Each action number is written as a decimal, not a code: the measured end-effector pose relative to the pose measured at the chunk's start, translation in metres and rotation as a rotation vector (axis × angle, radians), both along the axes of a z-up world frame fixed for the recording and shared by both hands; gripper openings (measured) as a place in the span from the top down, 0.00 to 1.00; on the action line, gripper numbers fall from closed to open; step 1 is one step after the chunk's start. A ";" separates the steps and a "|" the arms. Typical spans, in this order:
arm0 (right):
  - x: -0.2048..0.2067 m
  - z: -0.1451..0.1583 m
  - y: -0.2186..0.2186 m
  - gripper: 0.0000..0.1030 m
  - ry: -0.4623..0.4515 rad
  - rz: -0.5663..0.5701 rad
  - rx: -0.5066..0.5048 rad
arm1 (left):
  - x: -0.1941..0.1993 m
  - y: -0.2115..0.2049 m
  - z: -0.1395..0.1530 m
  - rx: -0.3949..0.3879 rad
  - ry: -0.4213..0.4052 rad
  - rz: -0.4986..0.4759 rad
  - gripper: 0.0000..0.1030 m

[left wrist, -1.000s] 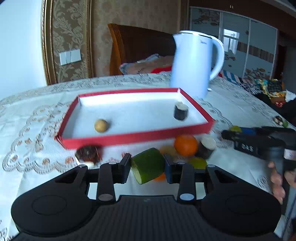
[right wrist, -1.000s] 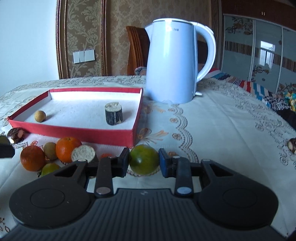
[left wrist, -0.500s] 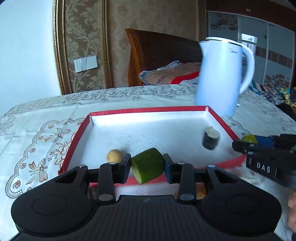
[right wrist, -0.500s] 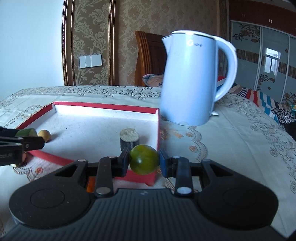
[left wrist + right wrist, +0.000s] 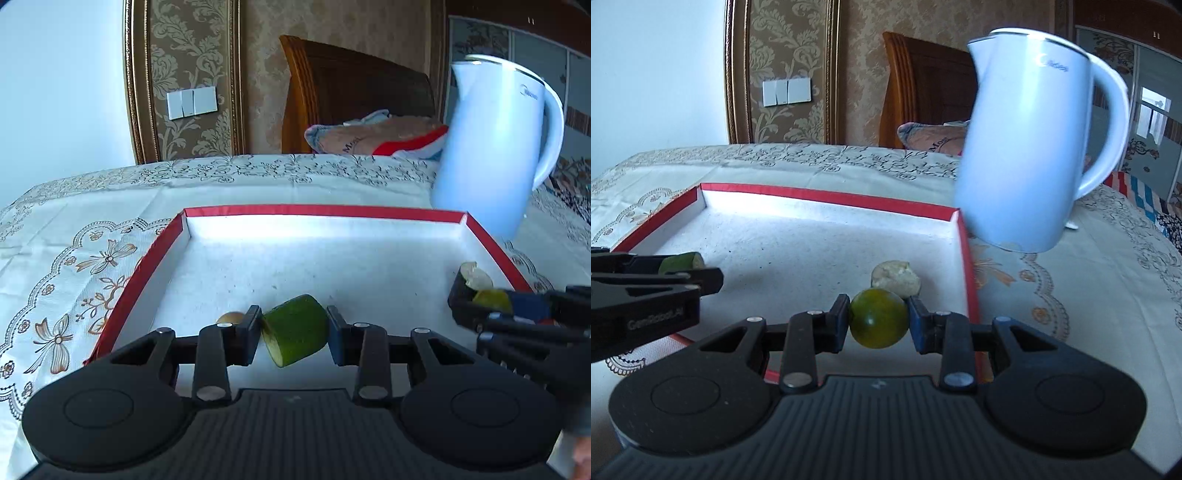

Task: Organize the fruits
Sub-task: 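Carry the cucumber chunk and green fruit into the red tray with both grippers, then open the left gripper releasing the cucumber while the right releases the green fruit, then lift both open grippers away from the items in the tray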

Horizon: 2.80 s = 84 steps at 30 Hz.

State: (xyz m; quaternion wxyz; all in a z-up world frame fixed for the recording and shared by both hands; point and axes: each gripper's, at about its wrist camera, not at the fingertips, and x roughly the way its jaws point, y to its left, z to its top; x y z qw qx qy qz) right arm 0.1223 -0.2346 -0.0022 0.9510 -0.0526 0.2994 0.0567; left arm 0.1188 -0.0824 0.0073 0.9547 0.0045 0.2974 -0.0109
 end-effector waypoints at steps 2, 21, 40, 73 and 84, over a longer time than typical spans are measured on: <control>0.004 -0.002 0.004 0.69 0.008 0.010 -0.008 | 0.003 -0.001 0.000 0.011 -0.017 0.013 0.65; 0.041 -0.008 0.001 0.69 0.078 -0.069 0.000 | 0.032 -0.006 -0.009 0.084 -0.045 0.063 0.64; 0.039 -0.008 -0.003 0.69 0.079 -0.081 0.006 | 0.022 -0.017 -0.016 0.124 -0.075 0.025 0.39; 0.019 -0.006 -0.010 0.45 0.040 -0.100 0.032 | 0.016 0.007 -0.012 0.074 -0.098 0.141 0.25; 0.012 -0.006 -0.012 0.39 0.035 -0.088 0.053 | 0.008 0.005 -0.010 0.072 -0.106 0.097 0.25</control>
